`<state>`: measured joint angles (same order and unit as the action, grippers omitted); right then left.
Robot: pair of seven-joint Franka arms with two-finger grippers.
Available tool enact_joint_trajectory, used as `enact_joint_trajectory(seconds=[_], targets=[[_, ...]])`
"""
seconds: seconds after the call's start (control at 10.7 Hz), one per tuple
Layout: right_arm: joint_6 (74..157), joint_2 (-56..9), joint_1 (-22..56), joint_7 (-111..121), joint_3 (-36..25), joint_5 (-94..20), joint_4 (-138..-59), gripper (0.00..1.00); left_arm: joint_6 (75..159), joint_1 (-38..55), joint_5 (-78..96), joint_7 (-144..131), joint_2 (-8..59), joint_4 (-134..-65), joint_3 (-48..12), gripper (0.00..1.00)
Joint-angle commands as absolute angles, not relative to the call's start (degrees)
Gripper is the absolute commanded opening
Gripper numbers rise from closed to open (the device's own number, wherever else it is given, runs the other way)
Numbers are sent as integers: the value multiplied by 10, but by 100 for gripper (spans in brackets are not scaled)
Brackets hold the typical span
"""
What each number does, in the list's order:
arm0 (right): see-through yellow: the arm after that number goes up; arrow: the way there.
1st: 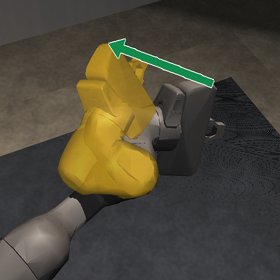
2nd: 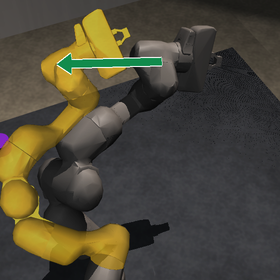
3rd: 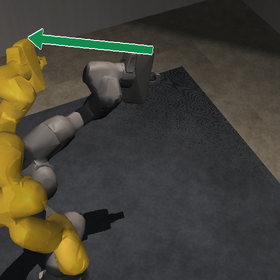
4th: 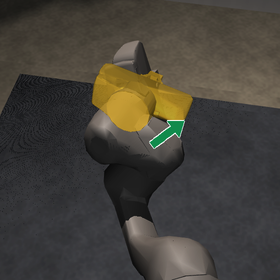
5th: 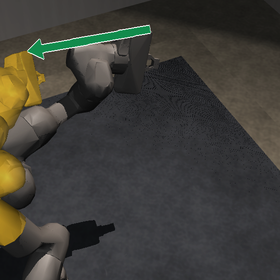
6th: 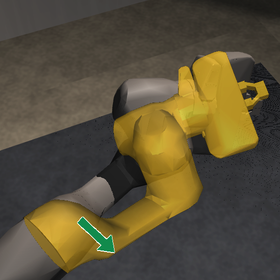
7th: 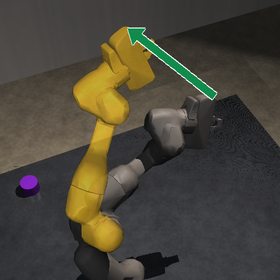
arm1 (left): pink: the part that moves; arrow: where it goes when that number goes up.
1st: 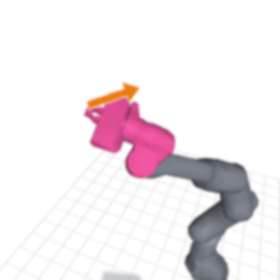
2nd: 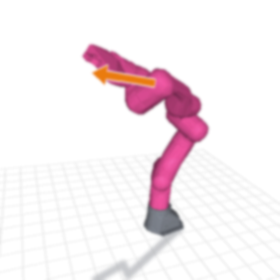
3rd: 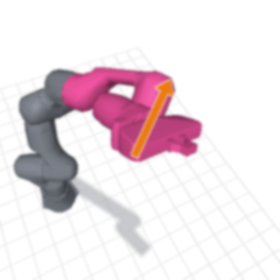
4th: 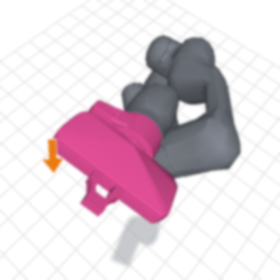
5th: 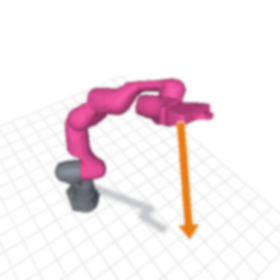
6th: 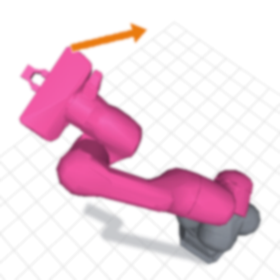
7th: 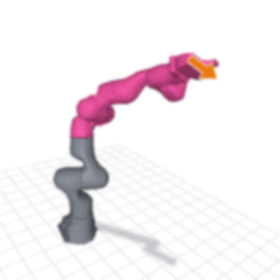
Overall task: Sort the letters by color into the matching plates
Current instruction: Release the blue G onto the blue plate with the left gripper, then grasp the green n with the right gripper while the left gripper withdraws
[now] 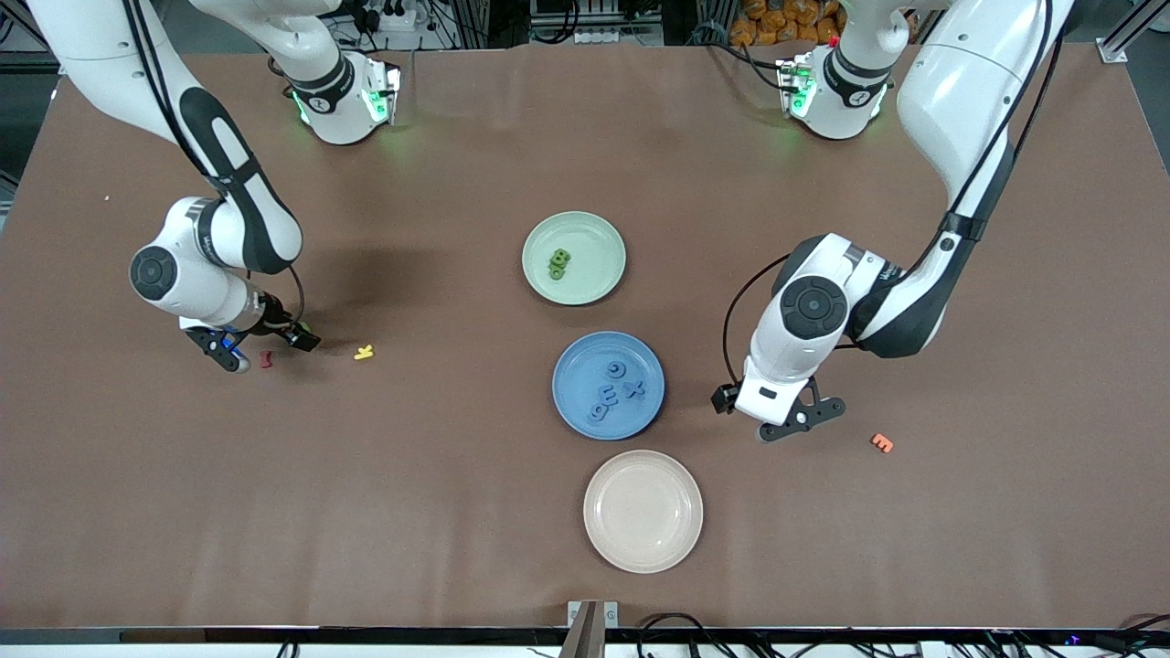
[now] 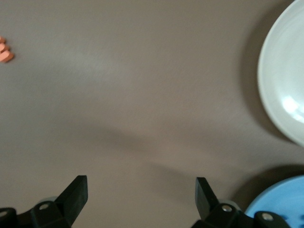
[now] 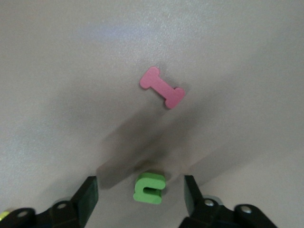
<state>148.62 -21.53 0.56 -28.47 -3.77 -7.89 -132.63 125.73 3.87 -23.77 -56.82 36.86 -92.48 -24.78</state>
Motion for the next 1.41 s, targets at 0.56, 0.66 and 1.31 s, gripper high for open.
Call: enact_joint_trajectory(seconds=[0.56,0.66,1.31], targets=[[1525,-191,18,-287,-40,-78,-1380,9,1128,-25,-184,-342,239,-1004,-245,100],[1514,-189,18,-283,-40,-78,-1377,0,1128,-27,-135,-264,178,-1051,-210,100],[1405,-117,35,-289,-16,-81,-1351,0,1117,17,4,-125,-7,-1101,-58,100]])
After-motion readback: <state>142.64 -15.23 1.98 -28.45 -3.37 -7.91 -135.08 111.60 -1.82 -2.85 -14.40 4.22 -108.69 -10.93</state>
